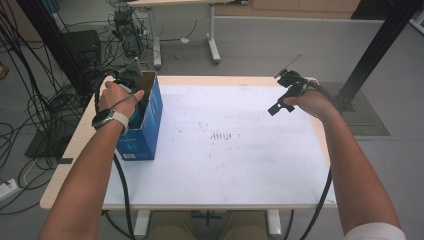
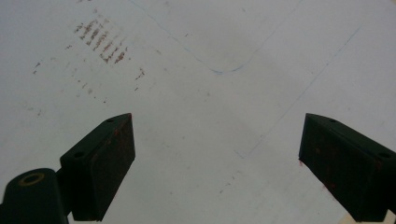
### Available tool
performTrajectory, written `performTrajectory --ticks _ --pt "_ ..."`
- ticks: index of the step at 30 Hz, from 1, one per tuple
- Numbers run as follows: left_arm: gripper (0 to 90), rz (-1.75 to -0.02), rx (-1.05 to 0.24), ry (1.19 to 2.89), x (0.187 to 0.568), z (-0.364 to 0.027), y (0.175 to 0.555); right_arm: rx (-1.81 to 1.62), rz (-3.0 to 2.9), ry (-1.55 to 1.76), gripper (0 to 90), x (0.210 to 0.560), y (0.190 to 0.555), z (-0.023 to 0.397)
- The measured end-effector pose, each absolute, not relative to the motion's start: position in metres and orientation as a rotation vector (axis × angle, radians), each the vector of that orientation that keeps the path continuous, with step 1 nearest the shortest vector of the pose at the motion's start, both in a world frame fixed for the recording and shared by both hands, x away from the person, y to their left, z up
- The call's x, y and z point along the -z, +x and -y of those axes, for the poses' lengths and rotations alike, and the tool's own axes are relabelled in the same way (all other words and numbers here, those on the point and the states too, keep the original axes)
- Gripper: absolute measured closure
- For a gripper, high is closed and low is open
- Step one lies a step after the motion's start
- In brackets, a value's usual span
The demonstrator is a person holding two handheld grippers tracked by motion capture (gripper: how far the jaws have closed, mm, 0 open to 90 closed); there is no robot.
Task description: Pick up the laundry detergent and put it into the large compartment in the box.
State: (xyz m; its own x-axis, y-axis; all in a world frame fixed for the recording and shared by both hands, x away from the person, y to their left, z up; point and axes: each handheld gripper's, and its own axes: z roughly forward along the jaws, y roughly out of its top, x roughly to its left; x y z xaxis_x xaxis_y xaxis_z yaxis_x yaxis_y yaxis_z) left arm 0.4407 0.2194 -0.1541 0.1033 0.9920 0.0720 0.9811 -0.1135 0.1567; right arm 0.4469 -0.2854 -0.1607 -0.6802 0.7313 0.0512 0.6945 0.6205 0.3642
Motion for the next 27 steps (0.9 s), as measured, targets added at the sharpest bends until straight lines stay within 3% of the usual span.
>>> performTrajectory --ticks 27 --pt "36.7 -2.039 -0.25 2.284 0.1545 -0.2192 0.4396 -0.548 -2.736 1.205 10.7 0.1607 0.4468 0.2845"
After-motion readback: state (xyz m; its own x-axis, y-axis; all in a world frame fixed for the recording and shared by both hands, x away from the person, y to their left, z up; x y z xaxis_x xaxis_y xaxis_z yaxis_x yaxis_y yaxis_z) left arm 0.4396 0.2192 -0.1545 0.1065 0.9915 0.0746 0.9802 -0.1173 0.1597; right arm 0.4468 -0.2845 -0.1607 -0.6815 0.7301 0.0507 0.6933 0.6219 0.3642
